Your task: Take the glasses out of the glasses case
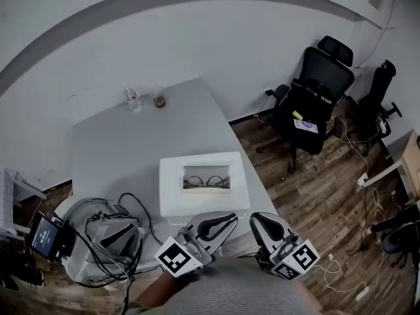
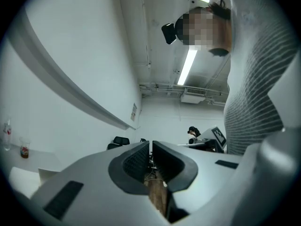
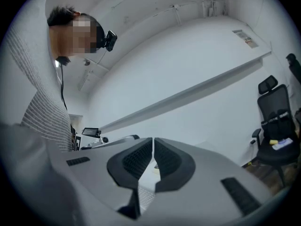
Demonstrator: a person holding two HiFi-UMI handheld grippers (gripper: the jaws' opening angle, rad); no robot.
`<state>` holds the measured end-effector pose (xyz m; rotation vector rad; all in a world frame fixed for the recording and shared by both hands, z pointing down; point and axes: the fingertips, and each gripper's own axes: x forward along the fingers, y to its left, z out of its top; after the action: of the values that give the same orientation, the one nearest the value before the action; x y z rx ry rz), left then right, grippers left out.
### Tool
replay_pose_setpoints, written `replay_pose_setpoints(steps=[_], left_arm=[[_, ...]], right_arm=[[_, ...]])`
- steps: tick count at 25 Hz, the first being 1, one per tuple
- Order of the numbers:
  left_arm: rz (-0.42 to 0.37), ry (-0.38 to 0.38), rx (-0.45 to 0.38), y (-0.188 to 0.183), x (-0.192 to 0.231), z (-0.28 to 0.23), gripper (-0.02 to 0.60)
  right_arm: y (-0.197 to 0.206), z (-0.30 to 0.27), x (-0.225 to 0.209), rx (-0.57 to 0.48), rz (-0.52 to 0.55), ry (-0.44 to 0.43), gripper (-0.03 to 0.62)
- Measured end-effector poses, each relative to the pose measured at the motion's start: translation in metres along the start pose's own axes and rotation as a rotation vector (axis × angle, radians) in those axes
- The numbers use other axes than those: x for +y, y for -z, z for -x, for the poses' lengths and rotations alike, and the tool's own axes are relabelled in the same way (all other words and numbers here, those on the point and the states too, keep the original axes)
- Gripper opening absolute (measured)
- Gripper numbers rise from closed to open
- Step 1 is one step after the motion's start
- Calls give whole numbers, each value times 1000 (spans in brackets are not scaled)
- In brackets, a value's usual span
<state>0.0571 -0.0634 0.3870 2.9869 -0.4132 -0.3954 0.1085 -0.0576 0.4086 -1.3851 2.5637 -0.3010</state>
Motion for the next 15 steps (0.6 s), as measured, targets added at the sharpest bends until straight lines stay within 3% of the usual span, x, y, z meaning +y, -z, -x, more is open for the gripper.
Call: replay_pose_setpoints(steps=[7,15], left_arm=[[9,-62,14,-4,31,17,15],[-50,-139,60,-5,44,16,15]], right_arm=[[8,-34,-12,43,-23,-121,14],[20,-55,-13,81,-66,-286,15]])
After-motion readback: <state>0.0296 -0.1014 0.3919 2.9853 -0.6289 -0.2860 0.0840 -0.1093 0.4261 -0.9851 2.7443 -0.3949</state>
